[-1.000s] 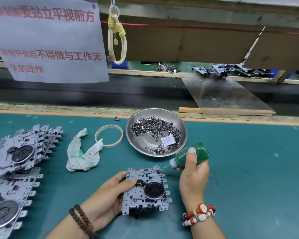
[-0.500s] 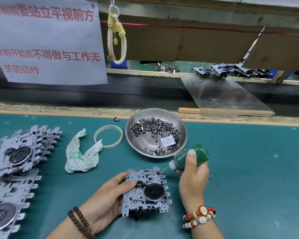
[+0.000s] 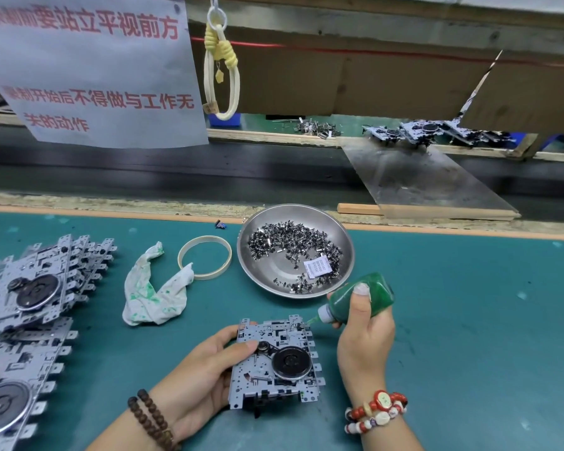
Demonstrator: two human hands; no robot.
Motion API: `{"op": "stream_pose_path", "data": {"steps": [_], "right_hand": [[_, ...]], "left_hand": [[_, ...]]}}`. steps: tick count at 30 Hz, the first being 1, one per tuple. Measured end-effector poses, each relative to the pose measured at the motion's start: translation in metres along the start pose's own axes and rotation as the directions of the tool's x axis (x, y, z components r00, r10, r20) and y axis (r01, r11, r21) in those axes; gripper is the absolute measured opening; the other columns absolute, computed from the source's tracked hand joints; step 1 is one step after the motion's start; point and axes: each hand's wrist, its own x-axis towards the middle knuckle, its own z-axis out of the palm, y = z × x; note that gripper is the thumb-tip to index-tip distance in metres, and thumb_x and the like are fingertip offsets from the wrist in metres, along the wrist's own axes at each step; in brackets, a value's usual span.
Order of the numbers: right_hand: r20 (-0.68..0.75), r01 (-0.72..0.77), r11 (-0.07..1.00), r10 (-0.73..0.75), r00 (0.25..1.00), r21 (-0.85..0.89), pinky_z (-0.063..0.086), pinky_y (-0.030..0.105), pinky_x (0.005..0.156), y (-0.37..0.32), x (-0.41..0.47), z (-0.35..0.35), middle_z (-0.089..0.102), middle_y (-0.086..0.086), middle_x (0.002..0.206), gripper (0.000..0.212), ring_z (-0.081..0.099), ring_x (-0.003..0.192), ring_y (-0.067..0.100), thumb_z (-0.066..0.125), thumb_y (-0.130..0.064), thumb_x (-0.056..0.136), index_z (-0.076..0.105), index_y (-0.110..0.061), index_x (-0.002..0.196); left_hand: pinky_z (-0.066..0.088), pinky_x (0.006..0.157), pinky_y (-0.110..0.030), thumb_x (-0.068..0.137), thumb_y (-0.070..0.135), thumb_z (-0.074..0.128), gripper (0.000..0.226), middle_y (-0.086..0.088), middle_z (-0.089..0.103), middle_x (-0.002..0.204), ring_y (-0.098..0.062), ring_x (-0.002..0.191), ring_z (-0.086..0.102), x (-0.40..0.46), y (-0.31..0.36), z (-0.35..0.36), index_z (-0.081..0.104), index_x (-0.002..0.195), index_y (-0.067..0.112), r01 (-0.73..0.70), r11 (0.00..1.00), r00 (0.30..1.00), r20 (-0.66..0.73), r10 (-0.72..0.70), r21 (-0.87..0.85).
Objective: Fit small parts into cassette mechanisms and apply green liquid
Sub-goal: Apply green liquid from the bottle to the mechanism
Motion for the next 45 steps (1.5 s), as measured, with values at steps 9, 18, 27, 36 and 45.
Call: {"op": "stream_pose_path", "data": {"steps": [9, 18, 27, 36, 45], "right_hand": [[0.004, 0.037, 0.998, -0.036, 0.999, -0.05, 0.043, 0.009, 0.049, 0.001, -0.001, 0.0, 0.062, 0.003, 0.062, 0.041, 0.059, 0.055, 0.002, 0.039, -0.056, 0.079, 0.053, -0.018, 0.071], [0.037, 0.056, 0.997, -0.054, 0.998, -0.054, 0.048, 0.021, 0.05, -0.001, -0.003, 0.002, 0.067, 0.003, 0.057, 0.036, 0.061, 0.05, 0.01, 0.041, -0.056, 0.083, 0.053, -0.024, 0.071], [0.028, 0.04, 0.993, -0.037, 0.999, -0.11, 0.052, 0.049, 0.06, -0.005, -0.005, 0.001, 0.066, 0.014, 0.066, 0.06, 0.063, 0.062, 0.029, 0.037, -0.082, 0.073, 0.053, -0.024, 0.078], [0.04, 0.028, 0.992, -0.023, 0.999, -0.12, 0.051, 0.051, 0.058, -0.007, -0.005, 0.002, 0.065, 0.015, 0.064, 0.067, 0.062, 0.061, 0.031, 0.037, -0.083, 0.072, 0.054, -0.018, 0.078], [0.051, 0.037, 0.992, -0.031, 0.998, -0.123, 0.052, 0.047, 0.059, -0.009, -0.005, 0.0, 0.065, 0.007, 0.059, 0.065, 0.063, 0.058, 0.025, 0.035, -0.08, 0.076, 0.054, -0.017, 0.075]], "left_hand": [[0.057, 0.074, -0.043, 0.069, 0.009, 0.064, 0.053, -0.021, 0.067, 0.109, -0.031, 0.088, 0.069, -0.001, 0.0, 0.002, 0.053, 0.121, 0.005, 0.002, 1.0, 1.0, -0.012, -0.002, 0.005], [0.058, 0.071, -0.041, 0.068, 0.01, 0.065, 0.055, -0.021, 0.067, 0.109, -0.029, 0.085, 0.07, -0.001, 0.001, 0.003, 0.052, 0.121, 0.006, 0.01, 1.0, 1.0, -0.014, -0.01, 0.009], [0.059, 0.07, -0.04, 0.069, 0.009, 0.064, 0.053, -0.021, 0.067, 0.109, -0.029, 0.084, 0.07, 0.0, 0.001, 0.003, 0.053, 0.121, 0.005, 0.003, 1.0, 1.0, -0.008, -0.003, 0.003], [0.059, 0.069, -0.039, 0.069, 0.009, 0.064, 0.054, -0.022, 0.067, 0.109, -0.031, 0.088, 0.069, -0.001, 0.0, 0.003, 0.053, 0.121, 0.005, -0.003, 1.0, 1.0, 0.003, 0.003, 0.001], [0.057, 0.076, -0.043, 0.068, 0.01, 0.064, 0.055, -0.021, 0.067, 0.109, -0.031, 0.09, 0.068, 0.0, 0.0, 0.003, 0.052, 0.121, 0.005, -0.01, 1.0, 1.0, -0.006, 0.01, 0.011]]}}
